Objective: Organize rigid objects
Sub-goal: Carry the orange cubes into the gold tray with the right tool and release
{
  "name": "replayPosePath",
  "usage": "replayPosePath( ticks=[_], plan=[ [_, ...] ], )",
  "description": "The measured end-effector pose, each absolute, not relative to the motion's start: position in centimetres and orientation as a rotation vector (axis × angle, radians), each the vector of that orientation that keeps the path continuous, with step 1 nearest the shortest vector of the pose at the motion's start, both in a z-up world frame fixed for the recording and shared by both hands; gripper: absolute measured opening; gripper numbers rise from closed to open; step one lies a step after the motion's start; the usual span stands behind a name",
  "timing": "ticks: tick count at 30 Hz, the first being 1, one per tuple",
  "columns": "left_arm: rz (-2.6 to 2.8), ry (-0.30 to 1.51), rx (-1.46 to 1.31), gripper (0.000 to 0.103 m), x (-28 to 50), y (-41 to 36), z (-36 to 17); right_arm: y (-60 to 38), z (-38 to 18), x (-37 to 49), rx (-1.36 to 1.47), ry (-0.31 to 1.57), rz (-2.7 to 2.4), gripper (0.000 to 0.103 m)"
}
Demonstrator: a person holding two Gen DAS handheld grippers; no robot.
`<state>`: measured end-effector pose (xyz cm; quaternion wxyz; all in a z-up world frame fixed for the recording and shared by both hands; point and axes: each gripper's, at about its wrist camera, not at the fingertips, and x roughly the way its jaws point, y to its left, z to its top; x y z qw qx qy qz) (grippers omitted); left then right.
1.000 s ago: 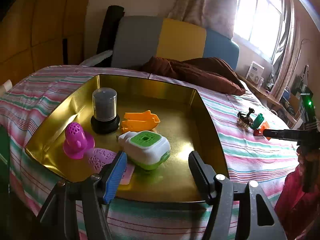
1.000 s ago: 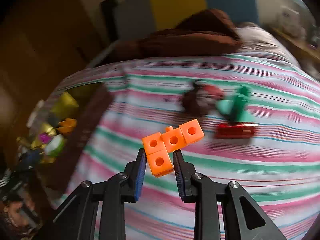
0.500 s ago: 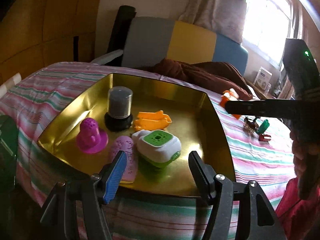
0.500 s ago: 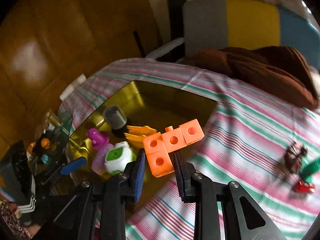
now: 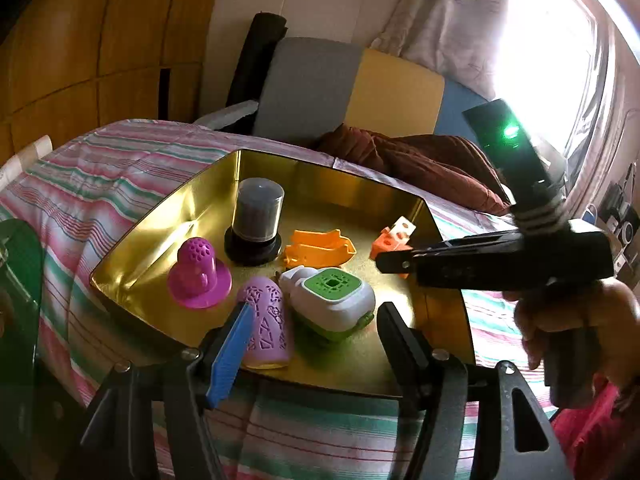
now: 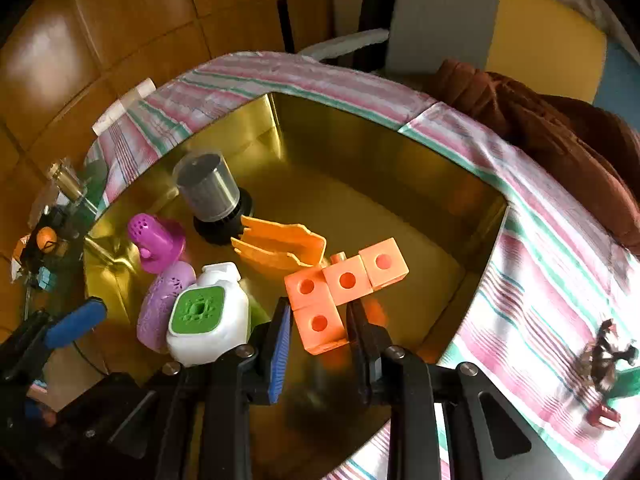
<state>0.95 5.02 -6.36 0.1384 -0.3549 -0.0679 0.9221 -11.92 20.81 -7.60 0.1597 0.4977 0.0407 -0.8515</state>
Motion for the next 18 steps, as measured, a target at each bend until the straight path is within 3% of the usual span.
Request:
replayPosePath(
  ticks=[9,15,18],
  plan=[
    [2.663,-0.19,-1.025,0.065,1.1,5.3,-6.2,20.3,-8.7,-12.6,1.463,0.174,-2.458,0.029],
    [2.667,-0.194,-1.027,0.065,1.1,5.2,-6.2,21.2,-7.0,-11.4,1.362,0.134,-2.558,0.049],
    [2.664,-0.189,-1.033,0.065,1.0,5.3,-6.3,21.7,-5.6,-10.2,1.279,0.078,-2.589,0.05]
  ],
)
